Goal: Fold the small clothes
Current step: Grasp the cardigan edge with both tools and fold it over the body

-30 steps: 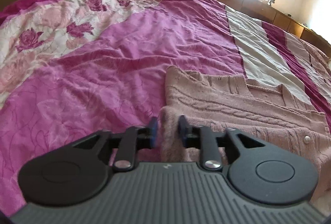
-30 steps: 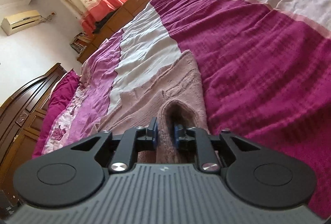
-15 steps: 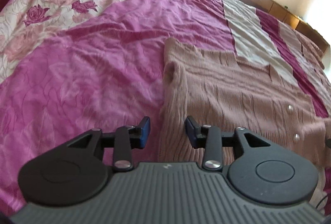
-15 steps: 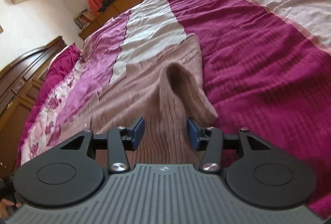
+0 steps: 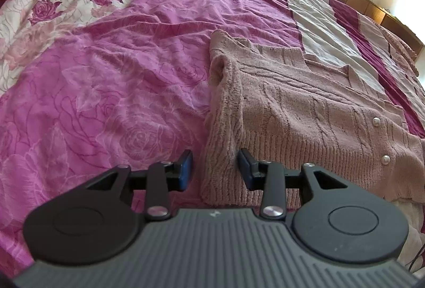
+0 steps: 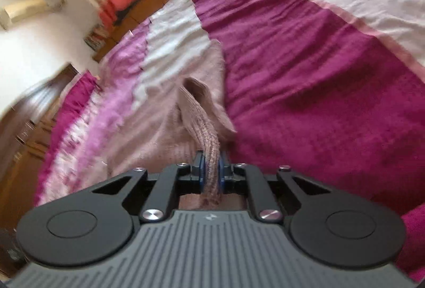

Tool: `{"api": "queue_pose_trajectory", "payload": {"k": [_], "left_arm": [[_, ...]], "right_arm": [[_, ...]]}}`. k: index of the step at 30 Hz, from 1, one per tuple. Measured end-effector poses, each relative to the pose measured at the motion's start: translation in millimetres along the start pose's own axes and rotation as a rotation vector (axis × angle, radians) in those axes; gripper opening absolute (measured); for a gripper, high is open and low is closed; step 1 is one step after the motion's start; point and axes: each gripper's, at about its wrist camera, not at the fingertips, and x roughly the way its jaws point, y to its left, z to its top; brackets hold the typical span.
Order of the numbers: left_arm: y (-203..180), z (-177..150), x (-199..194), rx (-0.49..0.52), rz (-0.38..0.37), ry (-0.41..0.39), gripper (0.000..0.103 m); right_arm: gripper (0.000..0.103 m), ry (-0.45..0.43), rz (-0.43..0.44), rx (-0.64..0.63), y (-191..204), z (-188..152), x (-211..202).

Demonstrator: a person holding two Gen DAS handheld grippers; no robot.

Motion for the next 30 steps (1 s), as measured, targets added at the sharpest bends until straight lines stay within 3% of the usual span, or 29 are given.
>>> {"api": "queue_pose_trajectory", "payload": {"k": [3, 7, 12, 18, 20, 22, 25, 30], "left_arm": [[0.6, 0.5, -3.2, -0.004, -0.002, 0.014, 0.040], [2.9, -1.1, -9.4, -0.004, -0.016, 0.038, 0.040], [2.2, -2.8, -4.7, 0.007, -0.045, 0.059, 0.040], [-1.6, 1.3, 7.9, -0.005, -0.154, 0.105, 0.039], [-2.0, 3.0, 7.5, -0.009, -0.169, 0.113, 0.033], [-2.1, 4.8, 4.6, -0.005, -0.193, 0.118, 0.017], [-1.6, 7.3, -0.5, -0.039, -0.254, 0.126, 0.015], [-4.3, 16.3, -8.4, -0.099, -0.322, 0.093, 0.014]], "right_arm": [[0.020, 0.013, -0.006, -0.018, 4.1, -2.9, 2.8], [0.045, 0.019, 0.050, -0.035, 11.2, -1.2, 3.1], [0.046, 0.055, 0.072, -0.079, 21.8, 1.4, 12.9], [0.045, 0.087, 0.076, -0.090, 24.6, 4.8, 24.2], [0.041, 0.096, 0.079, -0.102, 27.0, 6.9, 25.3], [0.024, 0.108, 0.091, -0.120, 29.8, 8.6, 24.1], [0.014, 0.113, 0.128, -0.114, 31.4, 12.8, 21.1], [0.010, 0.089, 0.216, -0.071, 36.4, 22.8, 13.6]]}}
